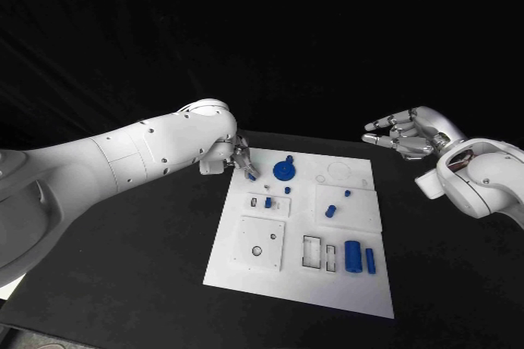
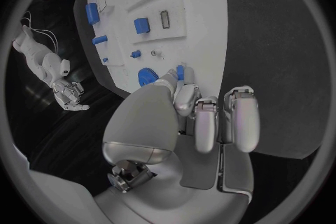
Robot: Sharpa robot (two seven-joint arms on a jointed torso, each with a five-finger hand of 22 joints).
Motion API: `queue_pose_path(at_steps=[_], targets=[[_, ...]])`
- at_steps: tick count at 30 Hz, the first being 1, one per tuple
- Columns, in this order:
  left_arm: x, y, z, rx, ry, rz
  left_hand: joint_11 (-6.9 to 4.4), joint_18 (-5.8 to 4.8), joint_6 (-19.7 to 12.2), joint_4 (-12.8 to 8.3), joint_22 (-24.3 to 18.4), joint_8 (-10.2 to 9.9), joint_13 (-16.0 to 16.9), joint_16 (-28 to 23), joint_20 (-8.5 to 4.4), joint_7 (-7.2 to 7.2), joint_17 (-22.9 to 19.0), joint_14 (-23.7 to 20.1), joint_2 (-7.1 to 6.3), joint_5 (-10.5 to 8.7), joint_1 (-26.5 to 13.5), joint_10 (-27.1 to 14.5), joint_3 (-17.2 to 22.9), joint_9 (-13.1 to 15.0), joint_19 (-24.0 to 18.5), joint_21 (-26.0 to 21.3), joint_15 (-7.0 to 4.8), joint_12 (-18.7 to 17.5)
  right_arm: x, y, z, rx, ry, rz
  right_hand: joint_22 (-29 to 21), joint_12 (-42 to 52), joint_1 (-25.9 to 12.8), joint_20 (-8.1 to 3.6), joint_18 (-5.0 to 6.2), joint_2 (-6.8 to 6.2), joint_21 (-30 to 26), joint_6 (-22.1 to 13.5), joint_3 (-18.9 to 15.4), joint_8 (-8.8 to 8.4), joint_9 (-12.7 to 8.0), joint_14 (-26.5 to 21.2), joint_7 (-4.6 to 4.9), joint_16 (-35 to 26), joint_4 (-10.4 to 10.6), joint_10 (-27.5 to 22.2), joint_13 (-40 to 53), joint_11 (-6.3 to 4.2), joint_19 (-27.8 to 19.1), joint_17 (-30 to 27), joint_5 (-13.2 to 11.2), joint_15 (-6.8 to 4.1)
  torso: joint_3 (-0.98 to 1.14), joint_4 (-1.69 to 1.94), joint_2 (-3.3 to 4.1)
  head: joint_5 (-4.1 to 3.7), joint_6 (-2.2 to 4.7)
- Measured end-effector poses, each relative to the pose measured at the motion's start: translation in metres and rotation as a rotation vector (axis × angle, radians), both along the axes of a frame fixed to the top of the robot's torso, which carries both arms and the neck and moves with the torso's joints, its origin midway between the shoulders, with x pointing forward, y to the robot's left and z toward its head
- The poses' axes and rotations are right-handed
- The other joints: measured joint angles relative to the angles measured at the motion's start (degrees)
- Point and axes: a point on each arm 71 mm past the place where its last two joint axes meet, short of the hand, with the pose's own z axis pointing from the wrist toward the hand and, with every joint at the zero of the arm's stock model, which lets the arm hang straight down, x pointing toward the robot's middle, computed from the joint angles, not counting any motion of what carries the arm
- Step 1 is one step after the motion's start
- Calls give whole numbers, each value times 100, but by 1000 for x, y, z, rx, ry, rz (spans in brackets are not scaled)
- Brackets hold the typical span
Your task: Assemble the parts on the task board
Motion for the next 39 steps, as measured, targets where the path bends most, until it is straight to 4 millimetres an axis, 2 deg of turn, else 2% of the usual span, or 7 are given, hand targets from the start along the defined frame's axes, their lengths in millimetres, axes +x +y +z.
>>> queue_pose_path(at_steps=[1, 3, 7, 15, 18, 29, 39], targets=[[0, 1, 0, -5, -1, 3, 3, 0, 0, -68, 0, 79, 54, 0, 0, 0, 0, 0, -189, 67, -188, 22, 443, 45, 0, 0, 0, 10, 0, 0, 0, 0, 0, 0, 0, 0, 0, 0, 0, 0, 0, 0, 0, 0, 0, 0, 0, 0, 0, 0, 0, 0, 0, 0, 0, 0, 0, 0, 0, 1, -1], [-1, 2, 0, -16, -4, 9, 2, 0, 0, -112, 0, 217, 34, 0, 0, 0, 0, 0, -436, 171, -488, 40, 960, 134, 0, 0, 0, 11, 0, 0, 0, 0, 1, 1, 0, 0, 0, 0, 0, 0, 0, 0, 0, 0, 0, 0, 0, 0, 0, 0, 0, 0, 0, 0, 0, 0, 0, 1, -1, 1, -2], [-4, 3, 1, -42, -18, 18, 2, 0, -24, -340, 0, 375, -3, 0, 0, -24, 0, 0, -632, 276, -837, 41, 1516, 199, 0, 0, 0, 11, 0, 0, 0, -2, 4, 1, 0, 0, 0, 0, 0, 0, 0, 0, 0, 0, 0, 0, 0, 0, 0, 0, 0, 0, 0, 0, 0, 0, 0, 2, -1, -10, 6], [-25, 3, -2, -111, -51, 18, -9, 0, -38, -415, 0, 537, -2, 0, 0, -33, -1, 0, -734, 368, -1038, 93, 1749, 244, 0, 0, 0, 11, -1, -1, -2, -6, 10, 3, -8, 0, 0, 0, 0, 0, 0, 0, 0, 0, 0, 0, 0, 0, 0, 0, 0, 0, 0, -1, 0, 0, 1, 11, -4, -39, 27], [-35, 4, -6, -140, -57, 14, -9, 0, -45, -465, 0, 564, -5, 0, 0, -26, -1, 0, -771, 424, -1075, 93, 1830, 251, 0, 0, 0, 11, -1, -2, -2, -7, 12, 3, -8, 0, 0, 0, 0, 0, 0, 0, 0, 0, 0, 0, 0, 0, 0, 0, 1, 0, 0, -1, 0, 0, 1, 10, -4, -42, 34], [-69, 14, -15, -210, -110, -17, -38, 0, -45, -502, 0, 603, 37, 0, 0, -24, -2, 0, -815, 428, -1119, 122, 1899, 250, 0, 22, 0, 45, -1, -4, -2, -9, 14, -1, -8, 0, 0, 0, 0, 0, 0, 0, 0, 0, 0, 0, 0, 0, 0, 0, 1, 0, 0, -1, 0, 0, -1, 13, -5, -43, 23], [-82, 20, -19, -221, -163, -38, -37, 0, -43, -527, -1, 609, 79, 0, -20, -24, -2, 0, -847, 428, -1151, 163, 1923, 242, -21, 45, 0, 77, -2, -4, -4, -9, 17, 0, -8, 0, -31, 0, 0, 31, 0, 0, -16, 0, 0, 0, 0, -22, 16, 0, 0, 0, 0, -2, 0, 0, -13, 9, -7, 10, -1]])
